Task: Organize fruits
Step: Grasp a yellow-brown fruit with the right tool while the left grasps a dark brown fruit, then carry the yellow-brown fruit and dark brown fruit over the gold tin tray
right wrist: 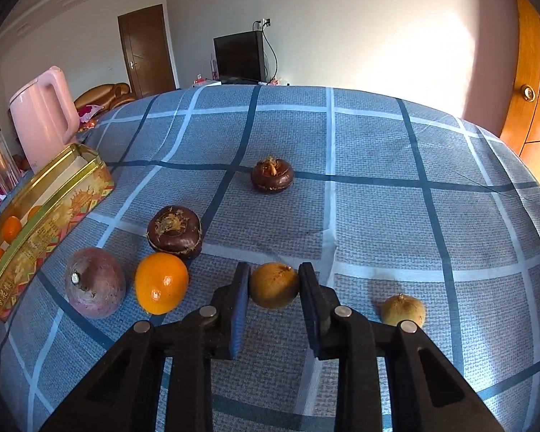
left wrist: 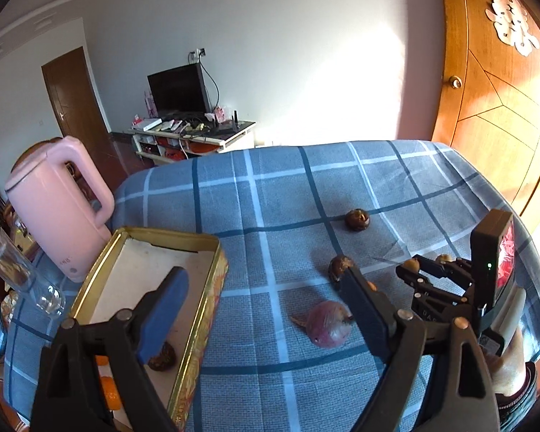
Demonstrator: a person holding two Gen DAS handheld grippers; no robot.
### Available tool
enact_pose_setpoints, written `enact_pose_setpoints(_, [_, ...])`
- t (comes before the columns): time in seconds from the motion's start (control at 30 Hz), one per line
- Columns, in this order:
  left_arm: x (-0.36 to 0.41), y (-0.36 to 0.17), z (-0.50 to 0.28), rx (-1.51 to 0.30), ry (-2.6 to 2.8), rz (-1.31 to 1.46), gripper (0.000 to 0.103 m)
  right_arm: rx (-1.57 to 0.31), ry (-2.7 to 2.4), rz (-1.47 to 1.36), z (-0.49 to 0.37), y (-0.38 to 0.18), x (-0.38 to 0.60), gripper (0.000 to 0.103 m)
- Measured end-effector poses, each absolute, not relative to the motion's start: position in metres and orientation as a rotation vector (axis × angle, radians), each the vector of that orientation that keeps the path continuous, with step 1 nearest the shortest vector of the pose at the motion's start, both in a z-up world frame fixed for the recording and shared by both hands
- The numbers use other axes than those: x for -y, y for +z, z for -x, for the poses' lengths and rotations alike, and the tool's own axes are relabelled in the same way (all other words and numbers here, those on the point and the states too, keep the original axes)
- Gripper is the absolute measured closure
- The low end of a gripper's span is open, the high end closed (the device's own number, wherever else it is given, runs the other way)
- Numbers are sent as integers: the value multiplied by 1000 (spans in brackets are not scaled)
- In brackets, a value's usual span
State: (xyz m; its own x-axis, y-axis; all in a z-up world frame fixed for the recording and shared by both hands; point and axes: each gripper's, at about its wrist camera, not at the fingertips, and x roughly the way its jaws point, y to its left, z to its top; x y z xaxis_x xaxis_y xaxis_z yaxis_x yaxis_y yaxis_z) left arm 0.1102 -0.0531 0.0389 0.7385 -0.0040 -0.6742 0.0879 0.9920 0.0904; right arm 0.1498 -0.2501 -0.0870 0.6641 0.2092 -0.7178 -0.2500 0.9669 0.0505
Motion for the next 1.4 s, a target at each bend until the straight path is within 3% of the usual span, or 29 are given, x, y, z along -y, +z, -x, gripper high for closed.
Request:
enact_pose_setpoints(0.2, [90, -5, -151, -830, -75, -148, 15, -762, 244, 6, -145, -82, 261, 74])
enact_pose_setpoints(0.33, [104, -42, -186, -958, -103, -122, 31, -749, 238, -19, -144, -81, 264, 74])
enact_pose_setpoints(0.43, [111, -61, -201, -1027, -130, -99, 36, -742, 237, -30, -144, -80, 266, 74])
enact_pose_setpoints(0.77, [130, -75, -216, -1066, -161, -120, 38, -724, 233, -11, -141, -79, 263, 74])
enact_pose_setpoints(0.9, [141, -85, -218, -1093, -193, -123, 56, -719, 234, -11, -141, -79, 263, 74])
enact_pose_setpoints(1.4, [132, -65, -195, -982, -246, -100, 57, -663, 233, -19, -132, -72, 265, 74])
